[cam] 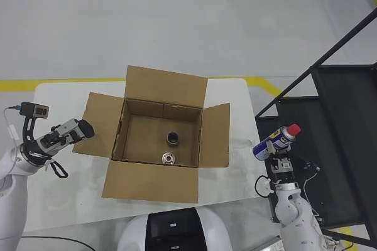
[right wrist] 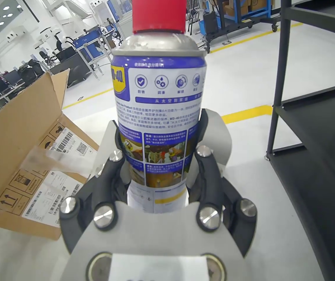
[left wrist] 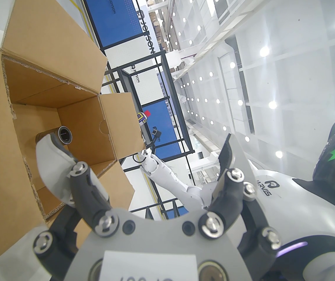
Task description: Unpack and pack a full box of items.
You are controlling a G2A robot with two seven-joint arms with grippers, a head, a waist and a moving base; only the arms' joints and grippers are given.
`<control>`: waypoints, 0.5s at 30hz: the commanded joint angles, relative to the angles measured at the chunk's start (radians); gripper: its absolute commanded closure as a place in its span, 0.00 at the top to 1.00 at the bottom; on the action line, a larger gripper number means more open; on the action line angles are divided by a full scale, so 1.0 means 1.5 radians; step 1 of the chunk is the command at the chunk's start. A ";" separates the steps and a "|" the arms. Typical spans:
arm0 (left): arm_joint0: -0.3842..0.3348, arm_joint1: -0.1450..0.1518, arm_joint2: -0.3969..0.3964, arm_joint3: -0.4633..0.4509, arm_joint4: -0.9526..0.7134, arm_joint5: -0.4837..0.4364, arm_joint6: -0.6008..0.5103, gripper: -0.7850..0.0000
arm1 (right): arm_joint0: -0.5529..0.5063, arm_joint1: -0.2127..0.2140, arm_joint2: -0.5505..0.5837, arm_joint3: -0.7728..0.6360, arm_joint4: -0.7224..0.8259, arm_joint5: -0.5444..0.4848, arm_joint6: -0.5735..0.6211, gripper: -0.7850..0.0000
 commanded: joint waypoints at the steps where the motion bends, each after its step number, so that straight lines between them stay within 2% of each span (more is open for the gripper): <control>1: 0.000 0.000 0.000 0.000 0.000 0.000 0.000 1.00 | 0.000 0.000 0.000 -0.001 0.001 0.000 0.001 0.00; 15: 0.000 0.000 0.000 0.000 0.000 0.000 0.000 1.00 | 0.001 0.000 -0.001 -0.002 -0.001 0.004 0.004 0.00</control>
